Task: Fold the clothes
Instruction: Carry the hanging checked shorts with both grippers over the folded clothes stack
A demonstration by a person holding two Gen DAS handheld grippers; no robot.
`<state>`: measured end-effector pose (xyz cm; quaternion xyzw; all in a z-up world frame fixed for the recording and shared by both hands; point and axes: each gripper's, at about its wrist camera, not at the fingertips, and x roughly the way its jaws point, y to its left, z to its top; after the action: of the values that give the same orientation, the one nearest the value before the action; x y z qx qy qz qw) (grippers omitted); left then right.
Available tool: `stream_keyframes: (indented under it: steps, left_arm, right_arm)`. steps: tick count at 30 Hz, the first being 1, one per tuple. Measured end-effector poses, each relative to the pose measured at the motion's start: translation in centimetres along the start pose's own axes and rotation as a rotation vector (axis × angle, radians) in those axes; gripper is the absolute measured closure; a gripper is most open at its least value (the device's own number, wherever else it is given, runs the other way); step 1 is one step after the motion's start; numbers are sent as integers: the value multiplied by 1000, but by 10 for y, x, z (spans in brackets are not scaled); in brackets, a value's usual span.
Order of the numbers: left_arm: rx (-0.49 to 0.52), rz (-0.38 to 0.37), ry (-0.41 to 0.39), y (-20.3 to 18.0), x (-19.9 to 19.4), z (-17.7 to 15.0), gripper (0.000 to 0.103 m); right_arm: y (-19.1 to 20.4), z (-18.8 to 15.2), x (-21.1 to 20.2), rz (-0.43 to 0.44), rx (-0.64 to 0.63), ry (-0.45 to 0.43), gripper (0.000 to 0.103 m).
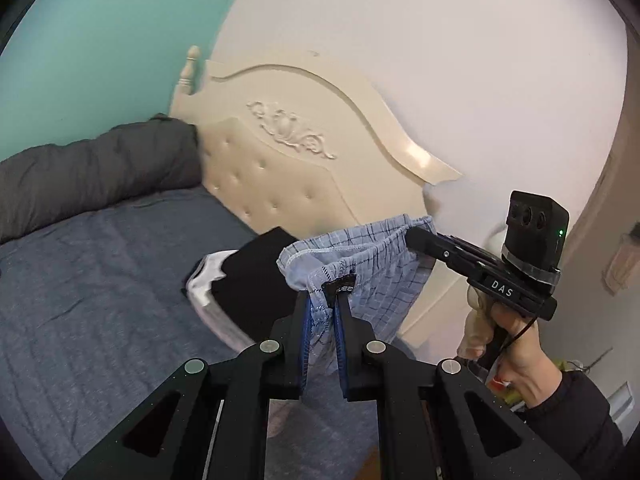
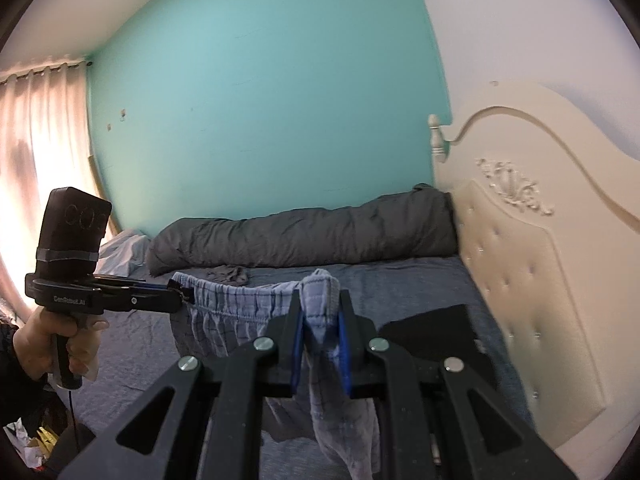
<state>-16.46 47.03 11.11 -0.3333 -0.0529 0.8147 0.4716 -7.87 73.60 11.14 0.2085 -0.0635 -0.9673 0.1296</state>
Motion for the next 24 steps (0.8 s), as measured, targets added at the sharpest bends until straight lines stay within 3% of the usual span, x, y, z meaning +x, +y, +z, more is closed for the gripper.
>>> stream_keyframes:
  steps: [11, 17, 24]
  left_arm:
    - [-7, -57, 52, -28, 82, 24, 91]
    - [-31, -52, 82, -16, 128, 39, 91]
    - [-78, -23, 115, 24, 175, 57, 91]
  right_arm:
    - [-72, 5, -6, -77, 3, 36, 89]
    - [-111, 3, 19, -108, 23, 73, 89]
    - [-145, 6, 77, -129, 25, 140, 89]
